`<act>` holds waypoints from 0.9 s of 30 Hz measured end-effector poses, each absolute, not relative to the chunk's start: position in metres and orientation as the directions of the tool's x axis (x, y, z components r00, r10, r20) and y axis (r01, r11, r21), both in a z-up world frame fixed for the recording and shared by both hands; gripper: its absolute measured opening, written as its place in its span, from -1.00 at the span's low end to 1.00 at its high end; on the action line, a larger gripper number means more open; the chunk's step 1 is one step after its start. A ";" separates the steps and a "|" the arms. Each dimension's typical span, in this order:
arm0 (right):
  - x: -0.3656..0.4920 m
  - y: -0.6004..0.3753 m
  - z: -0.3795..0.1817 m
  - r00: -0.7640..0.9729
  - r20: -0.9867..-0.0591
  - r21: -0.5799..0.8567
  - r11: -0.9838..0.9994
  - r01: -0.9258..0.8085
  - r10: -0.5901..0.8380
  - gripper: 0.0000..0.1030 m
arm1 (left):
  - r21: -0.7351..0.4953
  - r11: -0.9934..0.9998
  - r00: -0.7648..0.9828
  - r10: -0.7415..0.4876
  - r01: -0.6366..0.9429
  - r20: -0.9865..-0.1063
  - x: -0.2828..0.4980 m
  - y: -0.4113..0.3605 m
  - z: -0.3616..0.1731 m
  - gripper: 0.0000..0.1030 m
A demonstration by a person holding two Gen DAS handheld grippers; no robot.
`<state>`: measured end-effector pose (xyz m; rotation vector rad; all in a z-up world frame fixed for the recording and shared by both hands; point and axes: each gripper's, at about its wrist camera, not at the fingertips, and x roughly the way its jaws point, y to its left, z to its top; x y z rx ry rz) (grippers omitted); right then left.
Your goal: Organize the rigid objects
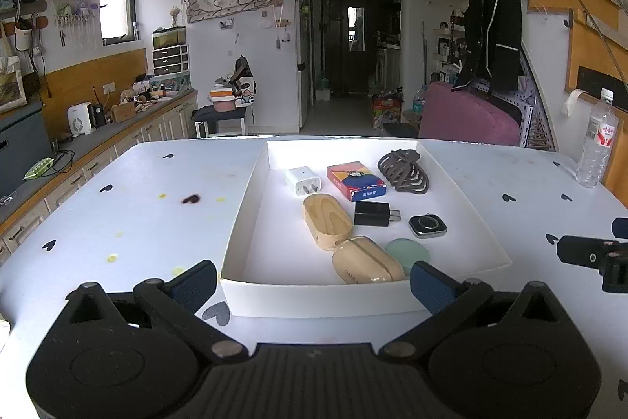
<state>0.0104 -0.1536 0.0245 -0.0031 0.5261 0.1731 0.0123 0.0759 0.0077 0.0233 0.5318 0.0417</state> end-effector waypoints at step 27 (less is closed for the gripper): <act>0.009 -0.156 0.024 0.851 -0.500 0.040 0.986 -0.163 0.161 1.00 | 0.037 0.999 0.862 0.046 -0.031 -0.505 0.012 0.075 0.007 1.00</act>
